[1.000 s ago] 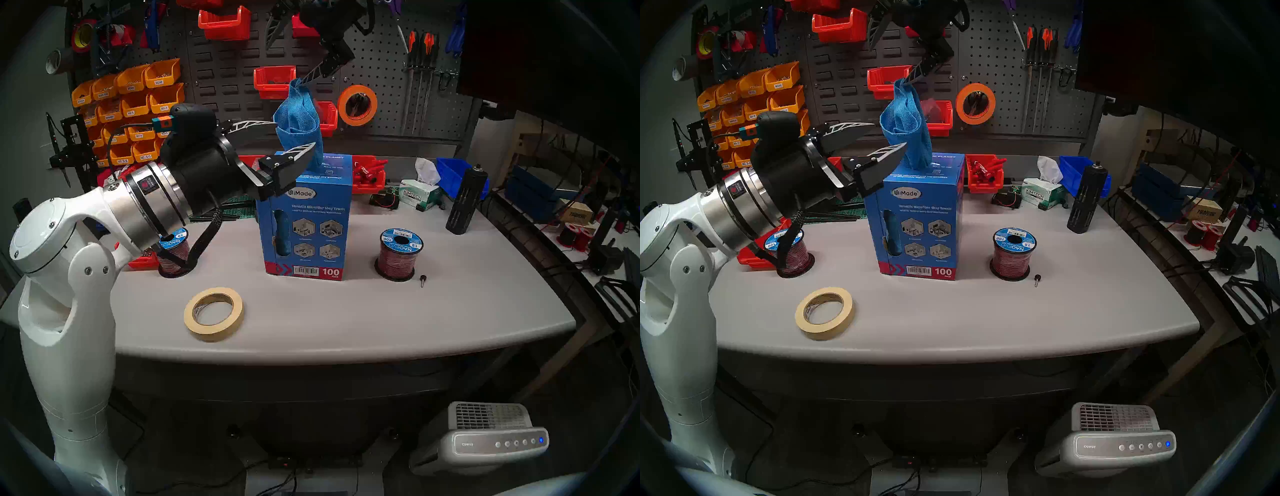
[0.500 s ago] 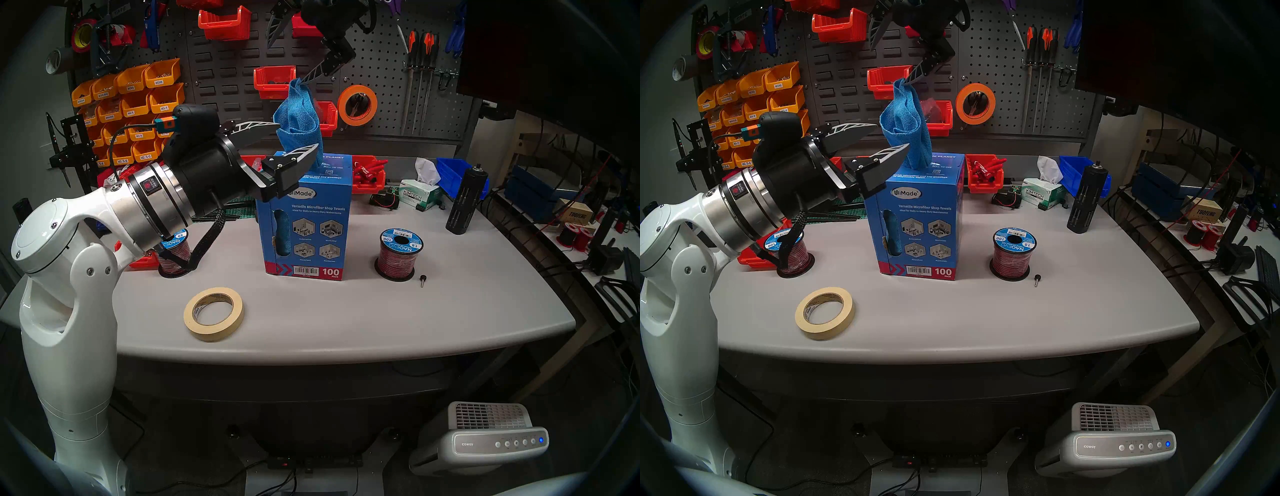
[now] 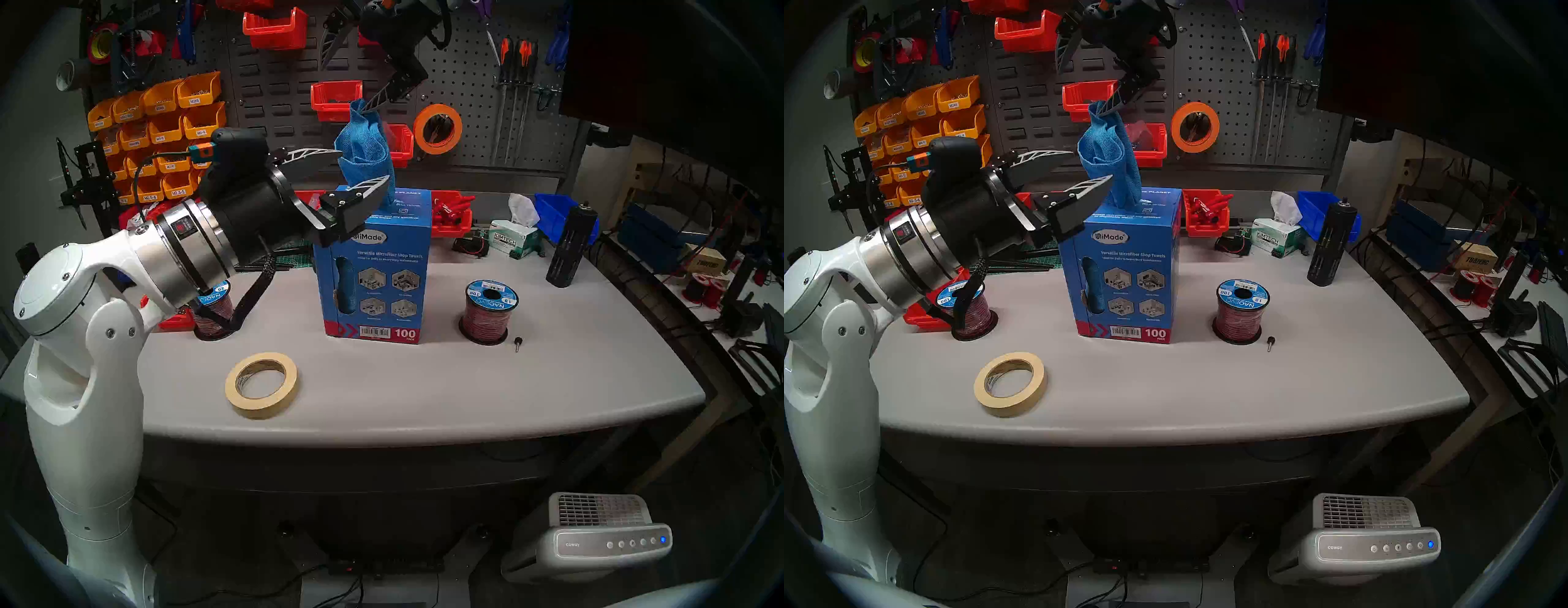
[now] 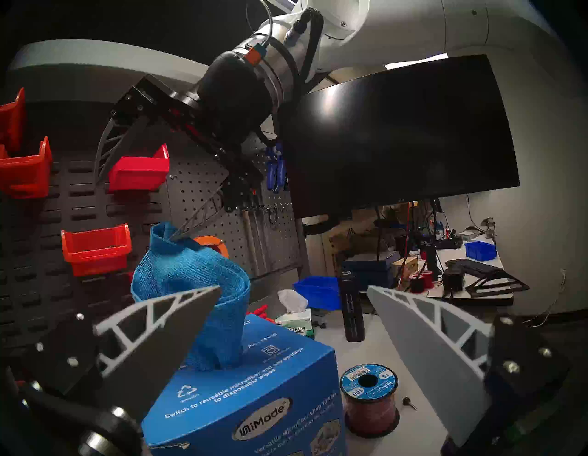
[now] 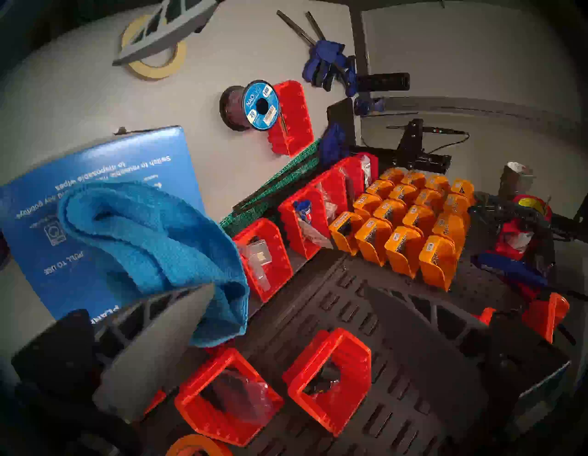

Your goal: Take out a shop towel

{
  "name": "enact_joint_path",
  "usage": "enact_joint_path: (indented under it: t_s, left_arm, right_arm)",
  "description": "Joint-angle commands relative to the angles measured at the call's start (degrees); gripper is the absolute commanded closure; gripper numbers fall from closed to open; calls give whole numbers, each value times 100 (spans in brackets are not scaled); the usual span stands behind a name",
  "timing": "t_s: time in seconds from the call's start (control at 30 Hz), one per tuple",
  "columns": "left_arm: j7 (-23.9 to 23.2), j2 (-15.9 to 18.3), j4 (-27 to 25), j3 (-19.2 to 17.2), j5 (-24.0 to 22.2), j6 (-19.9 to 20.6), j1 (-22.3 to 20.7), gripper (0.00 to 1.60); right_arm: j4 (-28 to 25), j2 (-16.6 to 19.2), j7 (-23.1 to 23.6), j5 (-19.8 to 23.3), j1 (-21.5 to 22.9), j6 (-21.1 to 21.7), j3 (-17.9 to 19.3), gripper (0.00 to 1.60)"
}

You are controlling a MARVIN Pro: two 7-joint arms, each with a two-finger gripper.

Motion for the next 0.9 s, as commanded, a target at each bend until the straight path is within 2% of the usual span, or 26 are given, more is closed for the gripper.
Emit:
enact_joint_path:
  t_s: [0.0,0.47,0.87]
  left_arm:
    - [-6,-5,-86,-63,4,-87,-77,0]
    - [-7,-14,-87,-71,0,-98,-90,0]
    - [-23,-23,-87,21,-3,-107,-107,0]
  right_arm:
    - [123,-86,288,64,25,84,51,0]
    - [249,-109,388,164,60,147,119,0]
    - [349,177,512,180,227,163,23,0]
